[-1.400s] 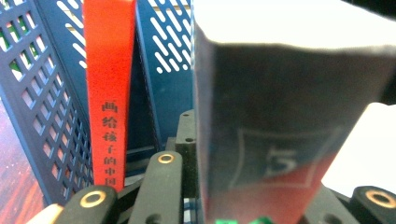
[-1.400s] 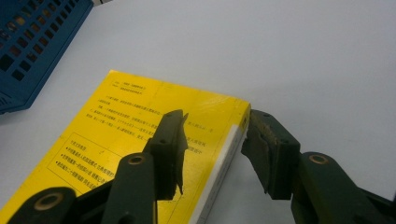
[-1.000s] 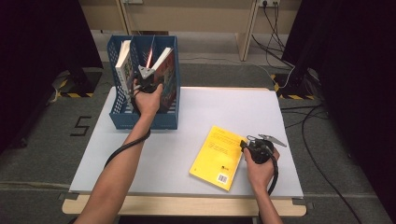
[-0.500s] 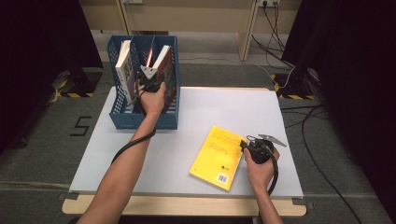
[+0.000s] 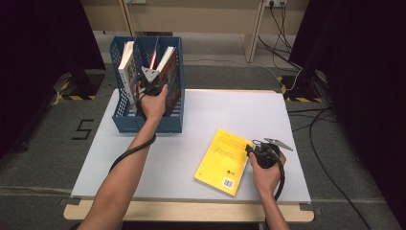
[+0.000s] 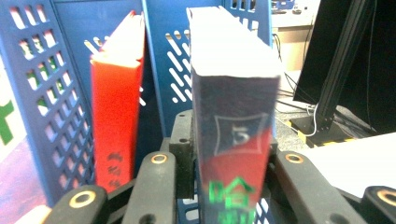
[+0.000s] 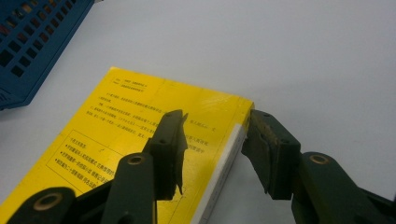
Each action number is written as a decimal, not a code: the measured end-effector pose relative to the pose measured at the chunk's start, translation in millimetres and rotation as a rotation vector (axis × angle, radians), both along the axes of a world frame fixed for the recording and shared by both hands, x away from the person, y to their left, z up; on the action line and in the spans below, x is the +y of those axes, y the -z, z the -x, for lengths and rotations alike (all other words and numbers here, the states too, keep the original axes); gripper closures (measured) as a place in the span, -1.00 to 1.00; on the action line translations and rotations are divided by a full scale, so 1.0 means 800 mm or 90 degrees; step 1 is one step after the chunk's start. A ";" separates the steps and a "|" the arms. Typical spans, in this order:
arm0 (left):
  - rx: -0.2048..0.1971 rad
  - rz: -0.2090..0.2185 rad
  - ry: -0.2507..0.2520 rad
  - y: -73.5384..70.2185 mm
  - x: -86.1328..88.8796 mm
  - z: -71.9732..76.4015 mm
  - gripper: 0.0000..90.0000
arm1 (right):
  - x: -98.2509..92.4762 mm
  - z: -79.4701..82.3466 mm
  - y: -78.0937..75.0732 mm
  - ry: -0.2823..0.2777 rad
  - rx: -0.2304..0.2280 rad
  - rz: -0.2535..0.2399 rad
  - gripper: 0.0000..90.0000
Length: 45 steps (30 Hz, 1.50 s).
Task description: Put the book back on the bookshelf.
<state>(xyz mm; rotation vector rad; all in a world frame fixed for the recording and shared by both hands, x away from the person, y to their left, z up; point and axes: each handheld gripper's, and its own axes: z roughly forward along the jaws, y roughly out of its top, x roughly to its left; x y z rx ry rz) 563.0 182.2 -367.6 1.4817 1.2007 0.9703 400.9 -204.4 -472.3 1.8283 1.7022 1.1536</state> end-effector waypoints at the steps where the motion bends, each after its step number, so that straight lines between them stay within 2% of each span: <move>1: 0.001 -0.001 0.003 0.000 0.001 0.003 0.55 | 0.000 0.000 0.000 -0.004 -0.001 0.001 0.26; 7: 0.005 0.011 0.010 0.002 0.003 0.021 0.57 | 0.002 0.001 -0.001 -0.007 -0.001 0.003 0.26; 8: 0.007 0.018 0.011 0.003 0.002 0.022 0.58 | 0.002 0.001 0.000 -0.006 -0.001 0.003 0.26; 15: 0.018 0.011 0.010 0.006 -0.005 0.024 0.61 | 0.002 0.001 -0.001 -0.004 0.002 0.000 0.26; 19: 0.021 -0.001 0.007 0.004 -0.009 0.021 0.63 | 0.002 0.002 -0.001 -0.003 0.004 -0.002 0.26; 27: 0.025 -0.007 0.000 0.003 -0.016 0.008 0.64 | 0.002 0.001 0.000 -0.007 0.002 0.001 0.26; 35: 0.028 -0.035 -0.008 -0.001 -0.024 -0.004 0.63 | 0.001 0.001 -0.002 -0.001 0.002 -0.005 0.26; 45: 0.037 -0.051 -0.020 -0.006 -0.019 -0.012 0.63 | 0.002 0.000 -0.001 -0.008 0.000 0.003 0.26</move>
